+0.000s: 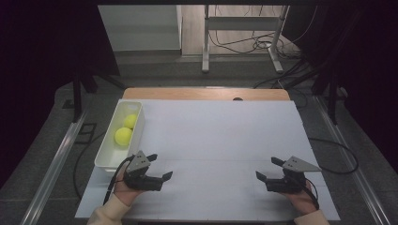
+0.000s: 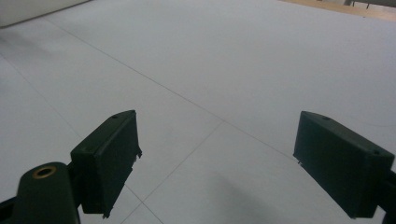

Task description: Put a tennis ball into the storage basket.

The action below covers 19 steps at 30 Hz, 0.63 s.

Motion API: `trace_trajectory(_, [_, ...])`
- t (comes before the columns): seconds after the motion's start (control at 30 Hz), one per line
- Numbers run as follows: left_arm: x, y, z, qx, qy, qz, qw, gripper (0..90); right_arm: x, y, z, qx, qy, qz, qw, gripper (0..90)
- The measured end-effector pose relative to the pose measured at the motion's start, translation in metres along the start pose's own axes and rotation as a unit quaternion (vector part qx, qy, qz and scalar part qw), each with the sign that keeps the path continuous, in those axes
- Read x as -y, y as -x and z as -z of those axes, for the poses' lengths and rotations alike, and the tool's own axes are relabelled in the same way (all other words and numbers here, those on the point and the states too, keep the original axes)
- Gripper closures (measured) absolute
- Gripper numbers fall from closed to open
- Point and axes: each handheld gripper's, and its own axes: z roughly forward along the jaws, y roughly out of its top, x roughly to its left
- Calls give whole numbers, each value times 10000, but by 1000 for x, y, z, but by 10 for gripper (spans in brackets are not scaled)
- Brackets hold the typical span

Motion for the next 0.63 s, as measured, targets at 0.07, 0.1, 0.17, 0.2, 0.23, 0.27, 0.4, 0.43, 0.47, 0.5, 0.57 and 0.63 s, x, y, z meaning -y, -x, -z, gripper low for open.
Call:
trace_trajectory(0.07, [1,-2,0,4,32,41,10000,122,0,0,0,-12,-8,17,10000,146])
trace_trajectory(0.1, [1,-3,0,21,76,104,9999,122,0,0,0,-11,-26,27,10000,146])
trace_trajectory(0.17, [3,-5,0,83,138,225,9996,124,0,0,-1,-34,-35,35,10000,146])
trace_trajectory(0.2, [3,-5,0,79,128,224,9996,125,0,-1,-1,-44,-47,41,10000,146])
trace_trajectory(0.23, [3,-6,0,78,129,223,9996,125,0,-1,-1,-47,-57,43,10000,146])
trace_trajectory(0.27, [3,-6,0,91,136,229,9996,126,0,-1,-2,-47,-62,46,10000,145])
trace_trajectory(0.4, [3,-5,0,104,119,192,9997,128,0,-1,-2,-51,-66,48,10000,145])
trace_trajectory(0.43, [3,-4,0,108,124,187,9997,129,0,-1,-1,-56,-66,53,9999,145])
trace_trajectory(0.47, [3,-4,0,112,120,183,9997,130,0,-1,-2,-56,-71,59,9999,145])
trace_trajectory(0.5, [3,-4,0,105,116,171,9997,130,0,-2,-2,-59,-73,65,9999,146])
trace_trajectory(0.57, [3,-4,0,105,113,173,9997,130,0,-2,-2,-75,-77,64,9999,145])
trace_trajectory(0.63, [3,-4,0,99,111,171,9997,130,0,-2,-2,-86,-79,63,9999,145])
